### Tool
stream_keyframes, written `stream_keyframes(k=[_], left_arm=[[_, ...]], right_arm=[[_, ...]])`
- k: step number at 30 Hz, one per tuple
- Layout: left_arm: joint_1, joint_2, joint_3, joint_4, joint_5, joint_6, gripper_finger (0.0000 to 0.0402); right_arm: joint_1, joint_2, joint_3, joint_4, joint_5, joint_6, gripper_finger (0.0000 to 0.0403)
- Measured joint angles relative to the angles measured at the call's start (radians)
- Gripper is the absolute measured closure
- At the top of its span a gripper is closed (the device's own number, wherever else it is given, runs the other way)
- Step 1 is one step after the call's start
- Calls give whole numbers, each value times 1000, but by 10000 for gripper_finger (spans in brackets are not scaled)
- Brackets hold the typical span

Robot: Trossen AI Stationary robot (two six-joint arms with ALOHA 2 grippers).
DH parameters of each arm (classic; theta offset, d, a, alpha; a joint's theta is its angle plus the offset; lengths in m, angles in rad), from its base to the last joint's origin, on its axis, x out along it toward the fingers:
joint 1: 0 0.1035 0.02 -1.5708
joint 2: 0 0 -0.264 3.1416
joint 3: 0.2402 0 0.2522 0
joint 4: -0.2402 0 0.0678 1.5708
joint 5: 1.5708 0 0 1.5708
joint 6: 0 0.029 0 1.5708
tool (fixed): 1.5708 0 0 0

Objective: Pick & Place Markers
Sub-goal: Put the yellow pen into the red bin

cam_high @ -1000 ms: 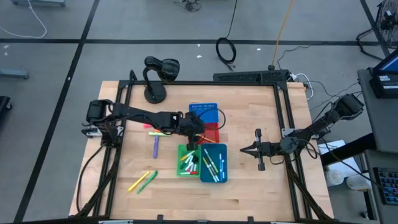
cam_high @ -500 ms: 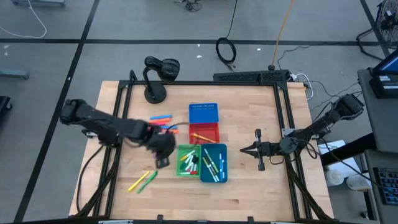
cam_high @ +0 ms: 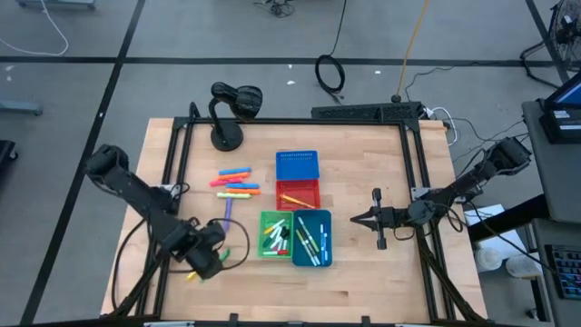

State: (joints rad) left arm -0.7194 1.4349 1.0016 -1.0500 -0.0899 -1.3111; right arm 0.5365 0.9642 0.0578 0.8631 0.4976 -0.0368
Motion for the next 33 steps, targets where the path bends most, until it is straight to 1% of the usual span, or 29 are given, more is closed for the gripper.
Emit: stream_keyframes(k=[5,8,10,14,21,26,29,33], left_arm=[[-65,0,-136,186,16,-59,224],[-78,0,-213,302,47,-70,224],[-81,0,-252,341,71,-85,224],[-82,0,-304,364,98,-121,224],[-105,-1,-345,393,160,-183,224],[-144,1,-365,433,151,-233,224],[-154,2,-365,429,139,-273,224],[-154,3,-364,387,155,-344,225]], right_arm=[[0,0,0,0,0,11,403],[0,0,0,0,0,11,403],[0,0,0,0,0,12,403],[0,0,0,0,0,11,403],[0,0,0,0,0,11,403],[0,0,0,0,0,11,403],[0,0,0,0,0,11,403],[0,0,0,-1,0,11,403]])
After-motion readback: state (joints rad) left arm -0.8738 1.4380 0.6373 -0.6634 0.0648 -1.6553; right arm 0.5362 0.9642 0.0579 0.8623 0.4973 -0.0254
